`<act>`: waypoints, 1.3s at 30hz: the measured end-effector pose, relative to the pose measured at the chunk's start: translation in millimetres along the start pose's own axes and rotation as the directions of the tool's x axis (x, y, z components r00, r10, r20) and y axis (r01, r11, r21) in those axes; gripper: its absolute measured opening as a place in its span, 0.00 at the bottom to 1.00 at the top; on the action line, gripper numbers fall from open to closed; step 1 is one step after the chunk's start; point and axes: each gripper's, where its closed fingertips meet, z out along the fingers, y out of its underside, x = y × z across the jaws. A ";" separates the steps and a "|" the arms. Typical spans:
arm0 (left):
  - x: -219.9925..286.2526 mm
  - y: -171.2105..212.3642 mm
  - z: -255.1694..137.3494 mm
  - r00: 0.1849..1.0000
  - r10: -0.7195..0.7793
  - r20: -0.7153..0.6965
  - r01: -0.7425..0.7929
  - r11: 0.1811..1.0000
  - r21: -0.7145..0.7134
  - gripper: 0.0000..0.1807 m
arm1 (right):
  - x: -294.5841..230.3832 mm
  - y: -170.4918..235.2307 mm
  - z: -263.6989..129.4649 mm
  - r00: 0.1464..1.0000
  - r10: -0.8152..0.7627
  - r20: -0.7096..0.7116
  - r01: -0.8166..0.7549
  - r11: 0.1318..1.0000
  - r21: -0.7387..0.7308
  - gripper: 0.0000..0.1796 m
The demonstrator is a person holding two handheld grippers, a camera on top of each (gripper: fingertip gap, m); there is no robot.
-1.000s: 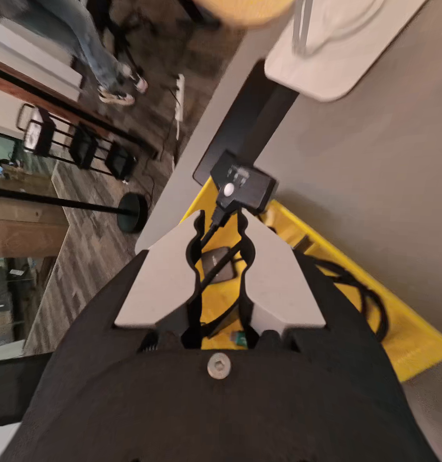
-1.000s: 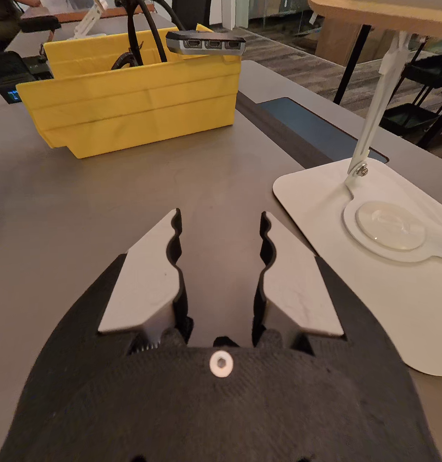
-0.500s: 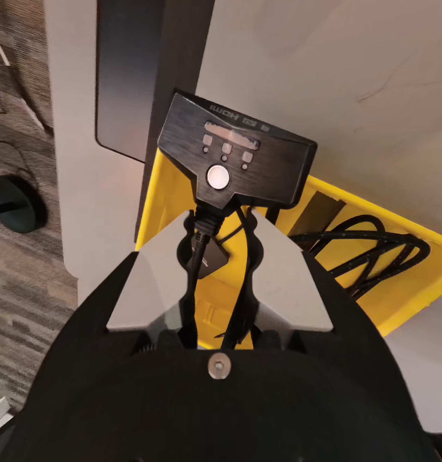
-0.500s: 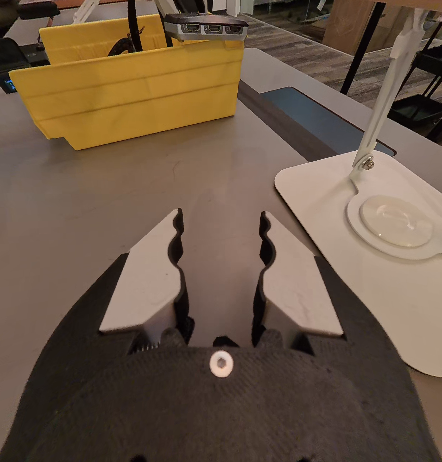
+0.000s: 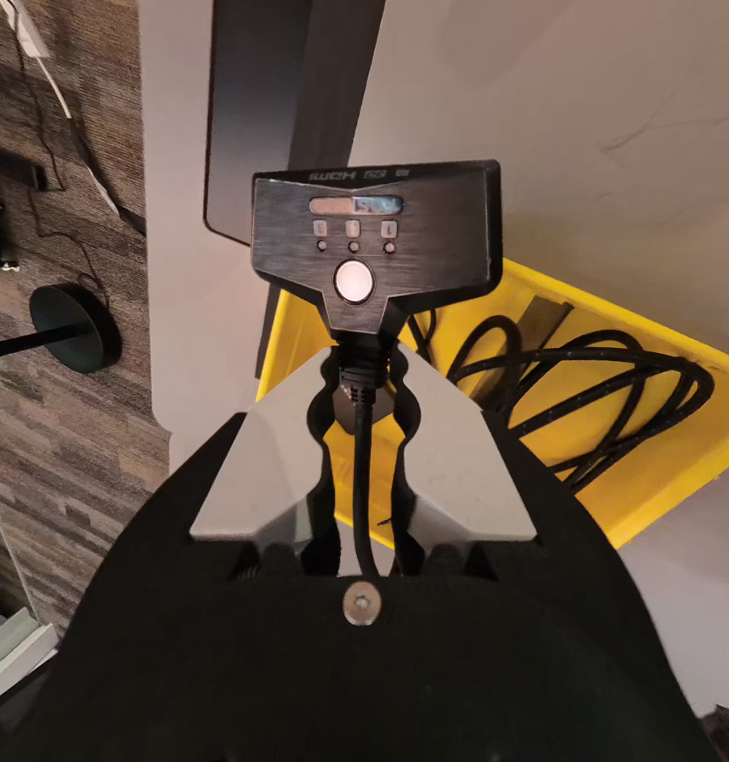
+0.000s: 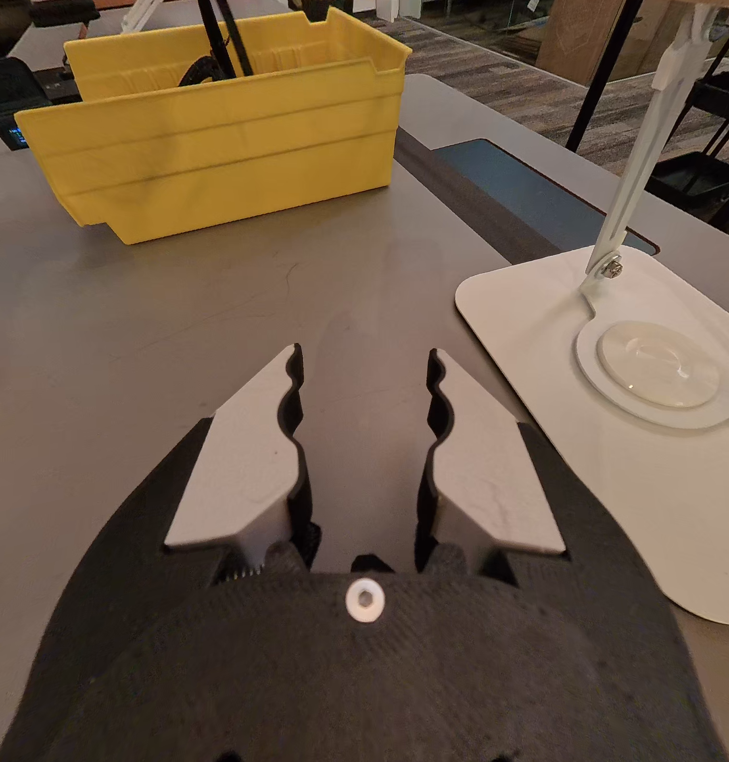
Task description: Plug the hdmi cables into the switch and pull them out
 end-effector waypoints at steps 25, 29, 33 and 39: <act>-40.0 -14.1 -189.2 0.909 -0.178 0.378 0.036 0.934 0.355 0.13 | 2.2 -2.0 -2.0 1.000 0.023 0.004 -0.023 1.000 0.018 0.33; -44.2 -22.4 -217.3 0.885 -0.199 0.422 0.027 0.925 0.380 0.13 | 4.3 -2.1 -3.1 1.000 0.026 -0.001 -0.026 0.999 0.021 0.33; -49.4 -28.1 -248.3 0.855 -0.221 0.469 0.017 0.916 0.401 0.12 | 6.8 -1.8 -4.5 1.000 0.029 -0.006 -0.029 0.999 0.022 0.33; -50.5 -40.6 -294.3 0.821 -0.240 0.518 -0.004 0.905 0.426 0.13 | 12.1 -1.9 -7.6 0.999 0.047 -0.014 -0.046 0.999 0.029 0.33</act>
